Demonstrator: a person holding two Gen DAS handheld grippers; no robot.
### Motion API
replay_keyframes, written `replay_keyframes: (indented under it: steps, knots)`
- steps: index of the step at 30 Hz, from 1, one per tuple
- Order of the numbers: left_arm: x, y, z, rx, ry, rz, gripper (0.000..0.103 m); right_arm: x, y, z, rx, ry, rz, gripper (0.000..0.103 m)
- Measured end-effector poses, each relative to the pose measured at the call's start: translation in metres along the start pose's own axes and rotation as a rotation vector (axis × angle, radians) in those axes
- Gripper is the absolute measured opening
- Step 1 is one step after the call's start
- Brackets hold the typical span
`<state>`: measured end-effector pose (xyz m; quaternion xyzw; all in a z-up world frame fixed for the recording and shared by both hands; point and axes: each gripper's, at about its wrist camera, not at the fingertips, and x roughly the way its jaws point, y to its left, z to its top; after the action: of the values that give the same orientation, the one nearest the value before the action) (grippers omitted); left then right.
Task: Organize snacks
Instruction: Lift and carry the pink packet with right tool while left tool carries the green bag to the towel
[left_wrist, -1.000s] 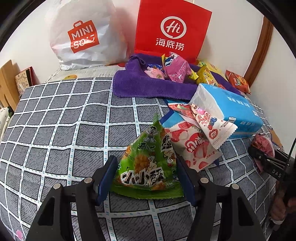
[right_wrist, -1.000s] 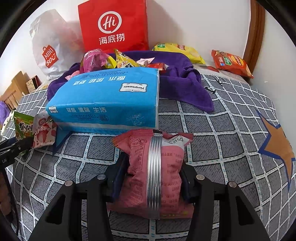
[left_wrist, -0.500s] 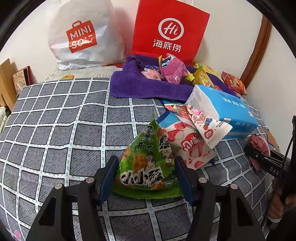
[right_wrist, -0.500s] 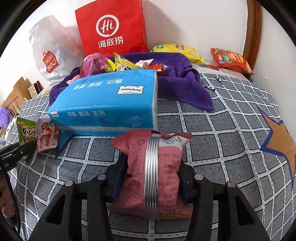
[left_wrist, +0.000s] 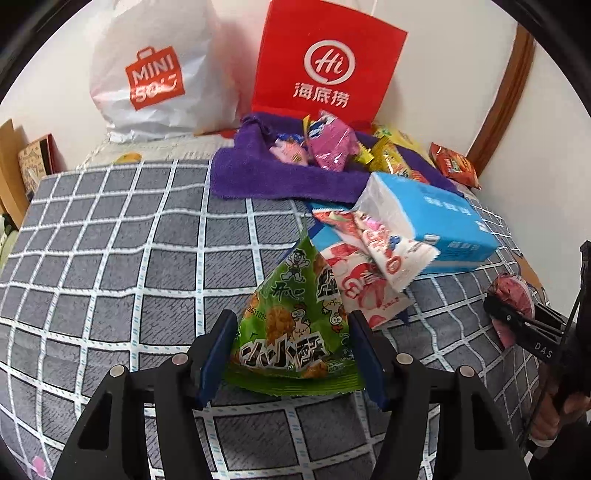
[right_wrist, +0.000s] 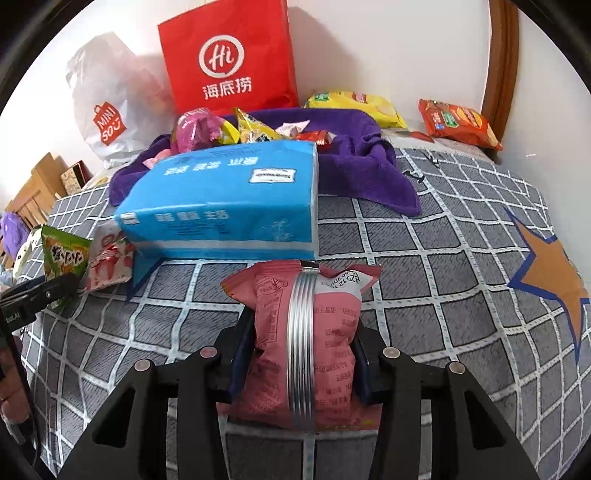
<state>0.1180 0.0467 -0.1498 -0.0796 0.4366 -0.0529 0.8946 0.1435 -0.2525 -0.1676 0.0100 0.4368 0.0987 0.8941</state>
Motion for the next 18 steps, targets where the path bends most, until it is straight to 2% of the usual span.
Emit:
replay_keyframes:
  steps: [12,18]
  knots:
    - [-0.030,-0.013,0.007,0.011,-0.038,-0.016,0.059,-0.037,0.001,0.004,0.042,-0.077,0.069,0.044]
    - [-0.051,-0.020,0.011,0.017,-0.066,-0.035,0.059,-0.055,0.008,0.009,0.031,-0.115,0.066,0.044]
